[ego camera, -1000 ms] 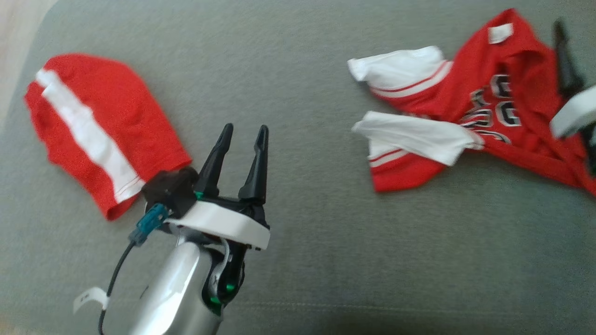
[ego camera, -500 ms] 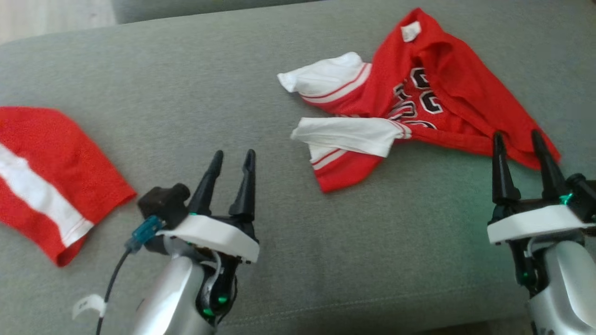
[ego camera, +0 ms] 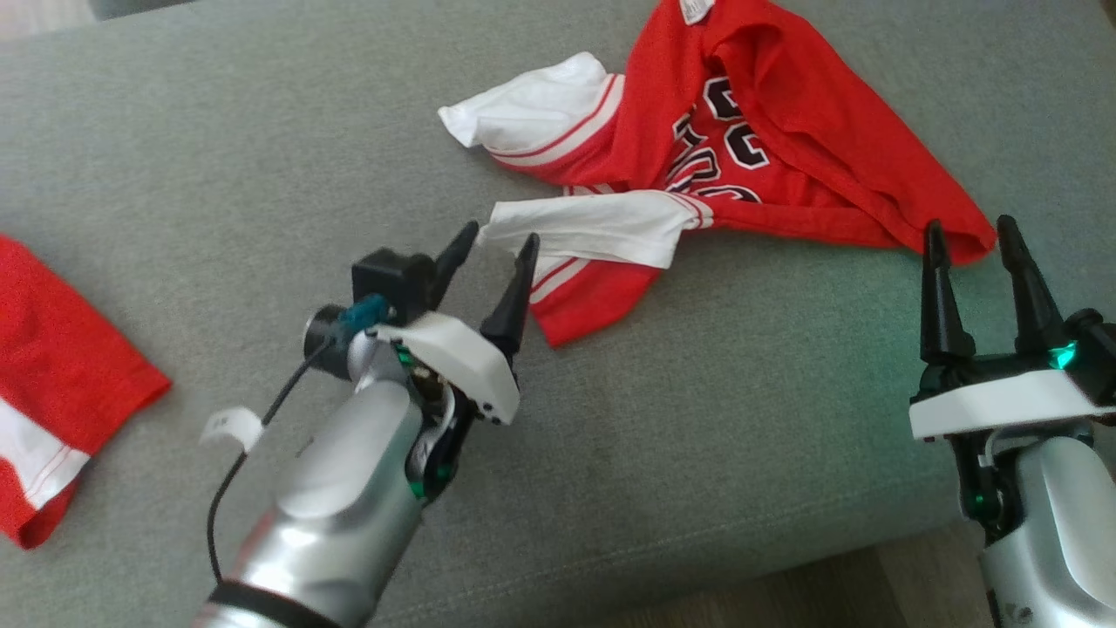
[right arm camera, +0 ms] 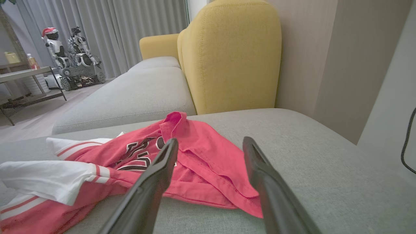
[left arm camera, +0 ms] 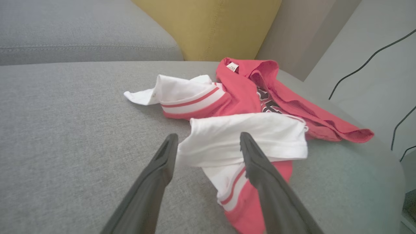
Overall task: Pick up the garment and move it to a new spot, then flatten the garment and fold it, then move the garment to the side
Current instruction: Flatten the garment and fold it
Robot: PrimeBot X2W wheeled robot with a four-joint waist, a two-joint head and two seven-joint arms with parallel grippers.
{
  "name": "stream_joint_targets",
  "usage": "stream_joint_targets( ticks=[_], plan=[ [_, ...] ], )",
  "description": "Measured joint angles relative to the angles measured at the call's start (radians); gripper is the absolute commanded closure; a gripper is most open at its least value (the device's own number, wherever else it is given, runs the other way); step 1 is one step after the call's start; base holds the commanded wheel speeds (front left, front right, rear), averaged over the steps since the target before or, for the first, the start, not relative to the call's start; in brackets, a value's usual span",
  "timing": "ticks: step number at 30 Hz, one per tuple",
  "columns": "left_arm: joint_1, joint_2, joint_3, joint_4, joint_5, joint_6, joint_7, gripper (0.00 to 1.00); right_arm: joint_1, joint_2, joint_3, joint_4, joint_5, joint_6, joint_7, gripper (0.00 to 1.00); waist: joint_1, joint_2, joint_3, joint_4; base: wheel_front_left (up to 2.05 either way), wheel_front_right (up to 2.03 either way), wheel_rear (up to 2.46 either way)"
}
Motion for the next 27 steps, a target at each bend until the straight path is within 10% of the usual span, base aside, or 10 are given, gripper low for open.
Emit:
stream_joint_targets(
  ticks=[19,20,22,27],
  plan=[
    [-0.091,-0.002,-0.015,0.126,0.014,0.007,0.000,0.00,-0.017,0.009,-0.019,0.007,0.000,0.000,0.000,0.00,0.0000,0.0000,0.008,-0.023,0.00,0.00,0.00],
    [-0.090,-0.001,-0.020,0.127,0.007,0.001,0.000,0.04,-0.017,0.010,-0.019,0.009,0.000,0.000,0.000,0.00,0.0000,0.0000,0.006,-0.021,0.00,0.00,0.00],
    [-0.090,-0.002,-0.036,0.128,-0.013,-0.015,0.000,0.96,-0.017,0.011,-0.019,0.009,0.000,0.000,0.000,0.00,0.0000,0.0000,0.003,-0.019,0.00,0.00,0.00],
    [-0.090,-0.002,-0.069,0.146,-0.043,-0.030,0.000,1.00,-0.017,0.012,-0.019,0.008,0.000,0.000,0.000,0.00,0.0000,0.0000,0.003,-0.014,0.00,0.00,0.00]
  ],
)
